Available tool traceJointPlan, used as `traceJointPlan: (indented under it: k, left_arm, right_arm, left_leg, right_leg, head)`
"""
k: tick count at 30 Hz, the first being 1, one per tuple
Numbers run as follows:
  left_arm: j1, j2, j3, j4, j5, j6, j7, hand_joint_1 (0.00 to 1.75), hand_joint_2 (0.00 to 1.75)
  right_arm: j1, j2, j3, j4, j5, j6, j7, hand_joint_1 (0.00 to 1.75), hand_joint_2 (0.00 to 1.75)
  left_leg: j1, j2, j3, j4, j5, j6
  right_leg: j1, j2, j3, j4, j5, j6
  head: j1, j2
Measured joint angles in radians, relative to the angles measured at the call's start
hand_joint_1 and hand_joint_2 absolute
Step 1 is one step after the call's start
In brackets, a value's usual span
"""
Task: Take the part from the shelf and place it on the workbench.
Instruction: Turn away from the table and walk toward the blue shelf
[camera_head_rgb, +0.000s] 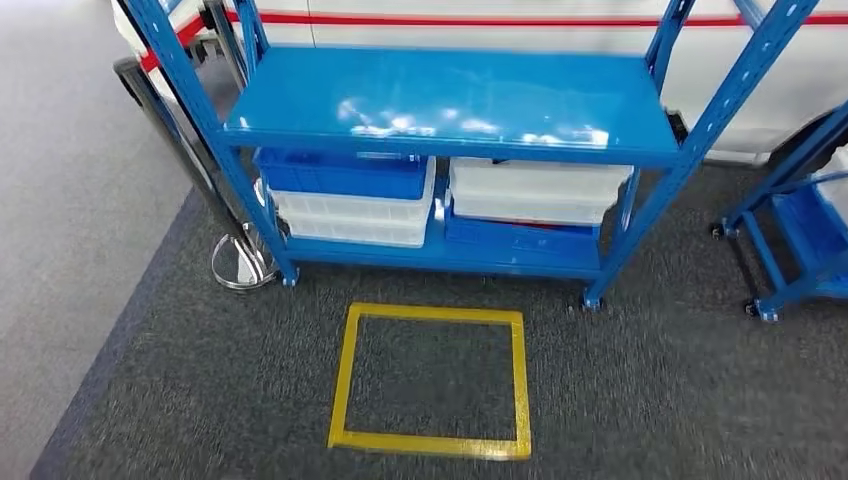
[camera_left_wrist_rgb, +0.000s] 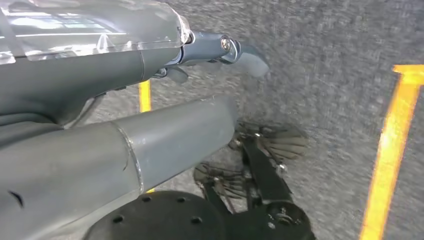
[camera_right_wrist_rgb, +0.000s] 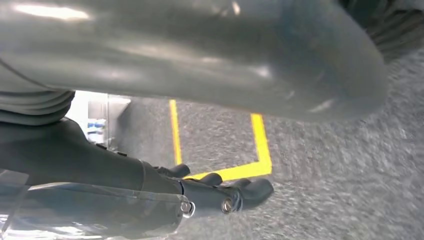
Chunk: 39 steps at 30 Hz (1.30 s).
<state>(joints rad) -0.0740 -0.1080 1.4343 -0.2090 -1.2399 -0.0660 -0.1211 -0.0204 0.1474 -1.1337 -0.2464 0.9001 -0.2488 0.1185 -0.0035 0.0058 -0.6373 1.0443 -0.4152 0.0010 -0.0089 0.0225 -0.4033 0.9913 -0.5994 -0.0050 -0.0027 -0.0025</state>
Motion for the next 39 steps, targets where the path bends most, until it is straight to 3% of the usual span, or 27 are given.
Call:
traceJointPlan:
  k: [2, 3, 5, 6, 7, 9, 10, 11, 14, 15, 16, 18, 20, 23, 24, 25, 27, 28, 30, 31, 35, 39]
  left_arm:
    - [-0.001, -0.001, 0.0, 0.0, -0.002, 0.0, 0.001, 0.0, 0.0]
    - [-0.001, -0.001, 0.0, 0.0, -0.004, 0.0, 0.002, 0.0, 0.0]
    - [0.0, -0.002, 0.0, 0.0, -0.007, 0.0, 0.004, 0.0, 0.0]
    - [-0.001, -0.001, 0.0, 0.0, -0.008, 0.0, 0.005, 0.0, 0.0]
    - [-0.002, -0.001, 0.0, 0.0, -0.009, 0.0, 0.006, 0.0, 0.0]
    - [-0.002, -0.002, 0.0, 0.0, -0.012, 0.001, 0.009, 0.0, 0.0]
    - [-0.001, -0.002, 0.0, 0.0, -0.014, 0.001, 0.011, 0.0, 0.0]
    - [0.0, -0.002, 0.0, 0.0, -0.016, 0.001, 0.012, 0.0, 0.0]
    - [0.001, -0.004, 0.0, 0.0, -0.017, 0.001, 0.013, 0.0, 0.0]
    - [-0.001, -0.004, 0.0, 0.0, -0.017, 0.001, 0.013, 0.0, 0.0]
    - [-0.005, -0.004, 0.0, 0.0, -0.017, 0.002, 0.014, 0.0, 0.0]
    - [-0.013, -0.004, -0.001, 0.0, -0.014, 0.007, 0.016, 0.0, 0.0]
    - [-0.019, -0.004, -0.001, 0.0, -0.009, 0.013, 0.02, 0.0, 0.0]
    - [-0.017, -0.005, -0.001, 0.0, -0.006, 0.017, 0.022, 0.0, 0.0]
    - [-0.015, -0.004, -0.001, 0.0, -0.005, 0.018, 0.023, 0.0, 0.44]
    - [-0.014, -0.004, 0.0, 0.0, -0.005, 0.019, 0.024, 0.0, 0.87]
    - [-0.013, -0.004, 0.0, 0.0, -0.005, 0.02, 0.025, 0.0, 1.75]
    - [-0.013, -0.004, 0.0, 0.0, -0.005, 0.021, 0.027, 0.0, 1.75]
    - [-0.013, -0.003, 0.0, 0.0, -0.007, 0.023, 0.029, 0.0, 1.75]
    - [-0.013, -0.003, 0.0, 0.0, -0.008, 0.023, 0.03, 0.0, 1.75]
    - [-0.011, -0.003, 0.0, 0.0, -0.008, 0.024, 0.03, 0.0, 1.75]
    - [-0.013, -0.003, -0.002, 0.0, -0.016, 0.036, 0.024, 0.0, 1.75]
  right_arm:
    - [-0.004, -0.001, 0.0, 0.0, 0.001, 0.001, 0.001, 0.0, 0.0]
    - [-0.004, -0.001, 0.0, 0.0, 0.002, 0.001, 0.002, 0.0, 0.0]
    - [-0.006, -0.002, 0.0, 0.0, 0.004, 0.004, 0.004, 0.0, 0.0]
    - [-0.005, -0.002, 0.0, 0.0, 0.005, 0.005, 0.004, 0.0, 0.0]
    - [-0.005, -0.003, 0.0, 0.0, 0.006, 0.007, 0.005, 0.0, 0.0]
    - [-0.002, -0.004, 0.0, 0.0, 0.009, 0.01, 0.005, 0.0, 0.0]
    - [0.0, -0.004, 0.0, 0.0, 0.011, 0.012, 0.006, 0.0, 0.0]
    - [0.003, -0.005, 0.0, 0.0, 0.012, 0.013, 0.006, 0.0, 0.0]
    - [0.011, -0.006, -0.001, 0.0, 0.014, 0.014, 0.006, 0.0, 0.0]
    - [0.01, -0.007, -0.002, 0.0, 0.014, 0.014, 0.006, 0.0, 0.0]
    - [0.008, -0.007, -0.002, 0.0, 0.014, 0.014, 0.006, 0.0, 0.0]
    - [0.002, -0.007, -0.002, 0.0, 0.014, 0.014, 0.006, 0.0, 0.0]
    - [-0.001, -0.007, -0.002, 0.0, 0.015, 0.015, 0.003, 0.0, 0.0]
    - [-0.003, -0.007, -0.002, 0.0, 0.018, 0.019, -0.018, 0.0, 0.0]
    - [-0.002, -0.007, -0.002, 0.0, 0.021, 0.02, -0.029, 0.0, 0.0]
    - [-0.002, -0.007, -0.002, 0.0, 0.024, 0.022, -0.039, 0.0, 0.44]
    - [-0.001, -0.007, -0.002, 0.0, 0.03, 0.029, -0.055, 0.0, 1.31]
    - [-0.001, -0.007, -0.002, 0.0, 0.033, 0.032, -0.061, 0.0, 1.75]
    - [-0.002, -0.006, -0.002, 0.0, 0.036, 0.035, -0.066, 0.0, 1.75]
    - [-0.003, -0.006, -0.002, 0.001, 0.037, 0.035, -0.067, 0.0, 1.75]
    - [-0.002, -0.007, -0.002, 0.0, 0.037, 0.034, -0.067, 0.0, 0.0]
    - [-0.002, -0.007, -0.002, 0.0, 0.048, 0.034, -0.07, 0.0, 0.0]
  left_leg:
    - [0.002, -0.001, 0.029, -0.026, -0.015, 0.012]
    - [0.005, -0.001, 0.051, -0.042, -0.022, 0.019]
    - [0.01, 0.0, 0.101, -0.073, -0.035, 0.027]
    - [0.011, 0.001, 0.124, -0.083, -0.043, 0.029]
    - [0.012, 0.001, 0.147, -0.092, -0.052, 0.03]
    - [0.014, -0.002, 0.194, -0.103, -0.08, 0.027]
    - [0.015, -0.004, 0.219, -0.105, -0.097, 0.024]
    - [0.016, -0.005, 0.242, -0.105, -0.116, 0.02]
    - [0.013, -0.006, 0.295, -0.098, -0.177, 0.005]
    - [0.011, -0.006, 0.309, -0.097, -0.192, -0.002]
    - [0.011, -0.007, 0.316, -0.09, -0.198, -0.009]
    - [0.013, -0.007, 0.297, -0.036, -0.181, -0.02]
    - [0.016, -0.007, 0.227, 0.078, -0.182, -0.027]
    - [0.016, -0.007, 0.116, 0.212, -0.284, -0.032]
    - [0.016, -0.007, 0.094, 0.218, -0.3, -0.029]
    - [0.015, -0.007, 0.084, 0.196, -0.284, -0.026]
    - [0.013, -0.007, 0.093, 0.09, -0.18, -0.013]
    - [0.009, -0.006, 0.1, 0.038, -0.137, -0.008]
    - [0.003, -0.007, 0.104, -0.018, -0.097, 0.001]
    - [0.003, -0.008, 0.102, -0.021, -0.098, 0.0]
    - [0.003, -0.01, 0.104, -0.026, -0.08, -0.002]
    - [0.002, -0.01, 0.105, -0.026, -0.082, 0.005]
  right_leg:
    - [-0.001, -0.002, 0.002, 0.024, 0.025, 0.014]
    - [0.0, -0.004, -0.018, 0.071, 0.048, 0.02]
    - [-0.002, -0.01, -0.104, 0.2, 0.067, 0.025]
    - [-0.003, -0.011, -0.152, 0.251, 0.047, 0.027]
    - [-0.004, -0.012, -0.194, 0.282, 0.007, 0.029]
    - [-0.006, -0.014, -0.253, 0.281, -0.078, 0.034]
    - [-0.006, -0.015, -0.27, 0.253, -0.092, 0.035]
    - [-0.006, -0.018, -0.28, 0.209, -0.064, 0.035]
    - [-0.002, -0.027, -0.29, 0.074, 0.179, 0.023]
    - [0.001, -0.027, -0.29, 0.061, 0.225, 0.016]
    - [0.003, -0.025, -0.287, 0.061, 0.231, 0.009]
    - [0.002, -0.021, -0.275, 0.061, 0.215, -0.005]
    - [0.0, -0.02, -0.259, 0.05, 0.204, -0.017]
    - [0.003, -0.015, -0.232, 0.045, 0.181, -0.025]
    - [0.005, -0.012, -0.222, 0.045, 0.173, -0.025]
    - [0.006, -0.011, -0.212, 0.045, 0.166, -0.024]
    - [0.008, -0.009, -0.194, 0.044, 0.153, -0.022]
    - [0.009, -0.008, -0.187, 0.045, 0.149, -0.02]
    - [0.01, -0.006, -0.185, 0.046, 0.144, -0.011]
    - [0.013, -0.006, -0.184, 0.047, 0.139, -0.01]
    - [0.014, -0.006, -0.182, 0.046, 0.137, -0.011]
    - [0.013, -0.006, -0.176, 0.039, 0.138, -0.007]
  head:
    - [0.001, 0.0]
    - [0.002, 0.0]
    - [0.006, 0.0]
    - [0.008, 0.0]
    - [0.009, 0.0]
    - [0.01, 0.0]
    - [0.012, 0.0]
    - [0.013, 0.0]
    - [0.016, 0.0]
    - [0.014, 0.0]
    - [0.014, 0.0]
    - [0.013, 0.0]
    - [0.011, 0.0]
    - [0.009, 0.0]
    - [0.009, 0.0]
    - [0.008, 0.0]
    - [0.009, 0.0]
    - [0.01, 0.0]
    - [0.009, 0.0]
    - [0.01, 0.0]
    - [0.009, 0.0]
    - [0.009, 0.0]
